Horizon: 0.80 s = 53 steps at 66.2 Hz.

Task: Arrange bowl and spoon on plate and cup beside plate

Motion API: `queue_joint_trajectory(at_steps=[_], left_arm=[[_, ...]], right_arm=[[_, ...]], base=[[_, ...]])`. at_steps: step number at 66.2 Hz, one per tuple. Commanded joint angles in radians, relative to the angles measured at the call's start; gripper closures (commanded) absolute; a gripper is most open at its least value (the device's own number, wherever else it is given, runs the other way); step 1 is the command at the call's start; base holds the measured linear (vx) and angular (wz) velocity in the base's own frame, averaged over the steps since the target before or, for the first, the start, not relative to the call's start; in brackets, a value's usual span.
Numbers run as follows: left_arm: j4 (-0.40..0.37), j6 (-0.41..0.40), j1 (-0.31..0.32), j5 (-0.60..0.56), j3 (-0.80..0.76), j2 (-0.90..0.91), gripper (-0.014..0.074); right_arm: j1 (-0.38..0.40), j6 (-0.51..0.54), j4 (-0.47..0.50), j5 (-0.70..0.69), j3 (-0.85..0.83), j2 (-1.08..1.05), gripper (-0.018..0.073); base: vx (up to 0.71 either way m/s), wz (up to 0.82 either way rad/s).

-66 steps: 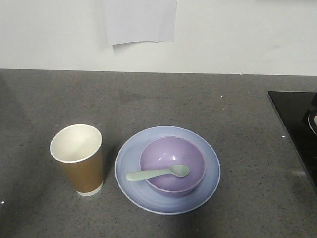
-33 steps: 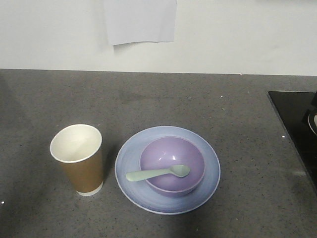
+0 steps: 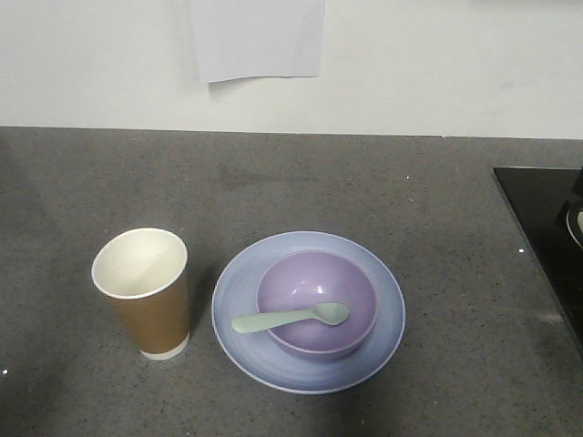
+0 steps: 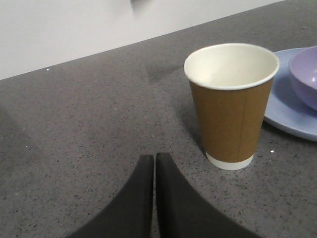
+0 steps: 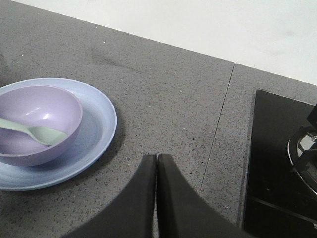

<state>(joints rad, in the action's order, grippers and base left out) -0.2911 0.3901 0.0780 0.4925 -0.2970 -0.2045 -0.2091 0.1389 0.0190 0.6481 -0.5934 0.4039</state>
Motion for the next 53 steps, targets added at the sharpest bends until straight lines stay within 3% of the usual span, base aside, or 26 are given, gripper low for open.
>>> queue_joint_trajectory(at_steps=[1,8,17,25,45,53], left_arm=[[-0.032,-0.003,0.007,-0.219,0.093,0.086,0.0603],[-0.036,-0.002,0.007,-0.343,0.205,0.236,0.0603],[-0.036,-0.003,-0.009,-0.493,0.311,0.221,0.0603],[-0.002,0.008,-0.042,-0.482,0.314,0.221,0.0603],[0.008,-0.038,-0.043,-0.503,0.314,0.219,0.0603],[0.158,-0.158,-0.043,-0.504,0.314,0.219,0.0603]], right_arm=[[0.006,0.003,-0.001,-0.077,-0.025,0.007,0.0562],[0.006,0.003,-0.001,-0.077,-0.025,0.007,0.0562],[0.006,0.003,-0.001,-0.073,-0.025,0.008,0.0562],[0.006,0.003,-0.001,-0.074,-0.025,0.011,0.0562],[0.006,0.003,0.000,-0.073,-0.025,0.011,0.0562],[0.006,0.003,0.000,-0.073,-0.025,0.011,0.0562]], base=[[0.00,0.00],[0.00,0.00],[0.00,0.00],[0.00,0.00],[0.00,0.00],[0.00,0.00]])
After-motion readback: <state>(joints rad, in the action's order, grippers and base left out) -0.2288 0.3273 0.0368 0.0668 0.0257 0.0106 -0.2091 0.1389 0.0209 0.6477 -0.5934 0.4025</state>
